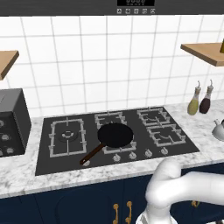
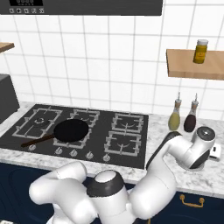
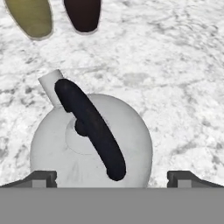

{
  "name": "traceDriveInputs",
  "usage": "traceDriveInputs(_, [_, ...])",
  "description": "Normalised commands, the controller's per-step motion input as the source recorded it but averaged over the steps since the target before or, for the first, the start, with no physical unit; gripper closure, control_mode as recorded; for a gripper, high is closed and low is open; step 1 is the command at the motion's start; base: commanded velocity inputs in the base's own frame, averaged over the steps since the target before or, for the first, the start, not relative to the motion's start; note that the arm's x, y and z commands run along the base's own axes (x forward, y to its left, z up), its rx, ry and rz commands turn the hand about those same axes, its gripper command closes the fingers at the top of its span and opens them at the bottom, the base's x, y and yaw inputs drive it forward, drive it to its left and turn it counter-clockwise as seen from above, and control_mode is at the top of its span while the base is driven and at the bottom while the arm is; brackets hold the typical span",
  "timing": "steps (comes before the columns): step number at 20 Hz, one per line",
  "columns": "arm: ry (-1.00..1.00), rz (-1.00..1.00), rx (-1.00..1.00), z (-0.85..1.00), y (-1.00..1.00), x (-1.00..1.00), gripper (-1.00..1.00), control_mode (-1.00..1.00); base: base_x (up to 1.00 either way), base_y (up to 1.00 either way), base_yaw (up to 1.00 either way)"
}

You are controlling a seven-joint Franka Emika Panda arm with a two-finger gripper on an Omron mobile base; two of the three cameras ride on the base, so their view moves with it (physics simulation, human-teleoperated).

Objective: Pick the kettle from the counter and place it on a stove burner. Then turn the burner on.

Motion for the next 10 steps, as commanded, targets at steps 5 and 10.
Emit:
traceDriveInputs(5, [-0.02,0.00,0.00,-0.16,-0.12,0.26,-1.00,-1.00,0.00,0.00,0.00])
traceDriveInputs(10, [-0.03,0.00,0.00,-0.16,-0.04,0.19,1.00,-1.00,0.00,0.00,0.00])
